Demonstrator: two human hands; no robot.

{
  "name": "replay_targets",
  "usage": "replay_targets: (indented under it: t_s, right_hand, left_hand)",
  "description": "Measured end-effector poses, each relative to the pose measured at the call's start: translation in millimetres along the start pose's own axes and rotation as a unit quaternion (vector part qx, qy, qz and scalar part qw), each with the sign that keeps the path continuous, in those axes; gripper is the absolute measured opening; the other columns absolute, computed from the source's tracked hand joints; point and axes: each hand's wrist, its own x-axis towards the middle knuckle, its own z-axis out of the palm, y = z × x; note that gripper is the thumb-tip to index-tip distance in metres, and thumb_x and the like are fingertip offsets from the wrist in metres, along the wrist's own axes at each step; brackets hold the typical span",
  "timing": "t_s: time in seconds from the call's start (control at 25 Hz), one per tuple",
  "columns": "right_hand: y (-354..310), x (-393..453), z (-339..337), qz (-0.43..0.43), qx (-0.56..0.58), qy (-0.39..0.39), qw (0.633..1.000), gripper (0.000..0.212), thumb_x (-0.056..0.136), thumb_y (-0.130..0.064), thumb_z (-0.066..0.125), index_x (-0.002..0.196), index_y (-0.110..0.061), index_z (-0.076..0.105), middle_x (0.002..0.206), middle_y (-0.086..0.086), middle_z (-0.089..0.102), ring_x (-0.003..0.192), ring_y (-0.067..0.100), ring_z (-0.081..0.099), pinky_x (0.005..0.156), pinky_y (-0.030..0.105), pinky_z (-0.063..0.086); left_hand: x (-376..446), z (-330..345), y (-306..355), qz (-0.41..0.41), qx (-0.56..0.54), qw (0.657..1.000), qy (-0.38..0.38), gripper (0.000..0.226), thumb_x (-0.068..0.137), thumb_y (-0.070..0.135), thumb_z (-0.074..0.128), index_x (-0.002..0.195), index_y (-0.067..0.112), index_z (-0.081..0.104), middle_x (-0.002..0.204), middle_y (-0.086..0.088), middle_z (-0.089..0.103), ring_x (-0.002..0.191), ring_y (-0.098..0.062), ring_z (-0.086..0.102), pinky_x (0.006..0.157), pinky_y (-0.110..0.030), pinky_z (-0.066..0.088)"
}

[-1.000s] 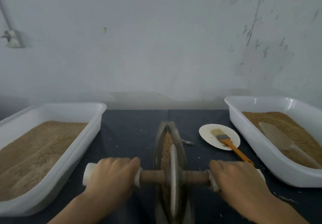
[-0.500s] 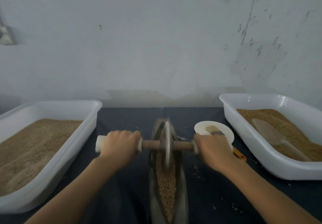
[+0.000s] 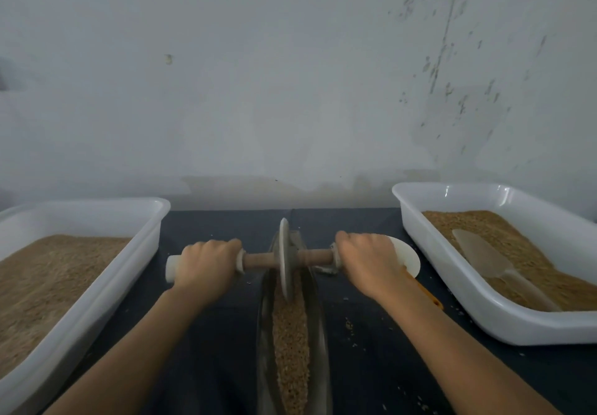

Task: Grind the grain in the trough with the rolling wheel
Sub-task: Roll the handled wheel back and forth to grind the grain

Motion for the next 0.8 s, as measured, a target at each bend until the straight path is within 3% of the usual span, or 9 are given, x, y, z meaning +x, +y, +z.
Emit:
replay_targets:
  t_s: [0.12,0.2,0.28,0.36,0.44,0.52,0.6,0.68,0.8]
  right_hand:
    - [-1.5,-25.6,-2.6,-0.011,0.03,-0.04,0.999,0.018,0.087,-0.02,0.057,0.102,-0.021,0.048,0.087,-0.003,0.058,0.07,0.018,0.052,0.06,0.029,0.036]
    - [-2.2,-67.7,1.8,-0.034,0.081,-0.074,0.993,0.013,0.088,-0.027,0.054,0.097,-0.028,0.045,0.088,-0.007,0.057,0.071,0.015,0.05,0.063,0.03,0.038]
    - [1.2,-93.3,2.4,-0.056,0.127,-0.146,0.98,0.011,0.089,-0.034,0.049,0.092,-0.034,0.038,0.094,-0.01,0.054,0.085,0.016,0.055,0.072,0.033,0.039]
    - [3.6,-93.1,0.3,-0.046,0.149,-0.224,0.962,0.018,0.088,-0.035,0.05,0.088,-0.036,0.032,0.097,-0.013,0.05,0.095,0.015,0.056,0.08,0.034,0.04]
    - [-0.4,-75.9,9.2,-0.028,0.13,-0.178,0.975,0.022,0.086,-0.035,0.056,0.087,-0.036,0.033,0.095,-0.013,0.055,0.089,0.014,0.058,0.078,0.034,0.045]
    - [-3.6,-48.1,18.3,-0.007,0.085,-0.075,0.994,0.022,0.085,-0.03,0.06,0.092,-0.033,0.039,0.092,-0.008,0.06,0.076,0.012,0.057,0.068,0.031,0.047]
    - [-2.9,-16.2,23.5,0.014,0.044,0.0,0.999,0.02,0.087,-0.025,0.061,0.097,-0.025,0.045,0.09,-0.005,0.061,0.069,0.014,0.055,0.058,0.028,0.041]
    - [-3.0,1.7,22.8,0.035,0.024,0.021,0.999,0.017,0.088,-0.022,0.06,0.099,-0.019,0.047,0.088,-0.002,0.061,0.07,0.017,0.058,0.056,0.029,0.04]
    - [-4.2,-33.3,22.5,0.021,0.054,-0.016,0.998,0.019,0.085,-0.024,0.062,0.097,-0.023,0.048,0.076,-0.007,0.055,0.062,0.014,0.053,0.06,0.03,0.045]
  left_hand:
    - [-27.3,-8.7,-1.2,0.005,-0.009,1.0,-0.028,0.018,0.086,0.04,0.055,0.082,0.033,0.039,0.076,0.013,0.052,0.064,-0.008,0.044,0.063,-0.027,0.033]
    - [-70.9,-20.7,1.6,0.078,-0.005,0.997,0.023,0.028,0.072,0.042,0.069,0.076,0.035,0.042,0.069,0.015,0.05,0.058,-0.004,0.045,0.057,-0.024,0.03]
    - [-105.4,-37.0,2.9,0.142,-0.053,0.984,0.095,0.035,0.048,0.044,0.077,0.061,0.035,0.045,0.053,0.016,0.043,0.043,-0.002,0.045,0.05,-0.02,0.018]
    - [-111.2,-40.9,0.8,0.161,-0.038,0.984,0.062,0.041,0.039,0.055,0.076,0.06,0.039,0.046,0.051,0.02,0.041,0.042,0.002,0.045,0.052,-0.017,0.02]
    - [-93.9,-34.9,4.3,0.137,-0.008,0.99,-0.013,0.04,0.054,0.051,0.077,0.073,0.039,0.044,0.062,0.018,0.045,0.054,0.0,0.05,0.056,-0.02,0.031]
    - [-58.5,-21.3,5.8,0.086,0.019,0.996,0.016,0.031,0.074,0.043,0.069,0.084,0.034,0.041,0.079,0.014,0.053,0.071,-0.007,0.057,0.062,-0.025,0.037]
    - [-23.3,-11.4,5.4,0.032,0.024,0.999,0.014,0.021,0.086,0.04,0.057,0.087,0.032,0.038,0.088,0.011,0.058,0.076,-0.01,0.056,0.065,-0.026,0.036]
    - [-1.2,-6.8,5.9,0.019,0.03,0.999,0.031,0.022,0.087,0.039,0.057,0.084,0.03,0.037,0.084,0.009,0.059,0.071,-0.012,0.055,0.062,-0.028,0.036]
    - [-28.5,-6.2,3.6,0.038,0.045,0.998,0.028,0.03,0.082,0.038,0.064,0.081,0.032,0.034,0.077,0.011,0.055,0.068,-0.01,0.055,0.06,-0.027,0.033]
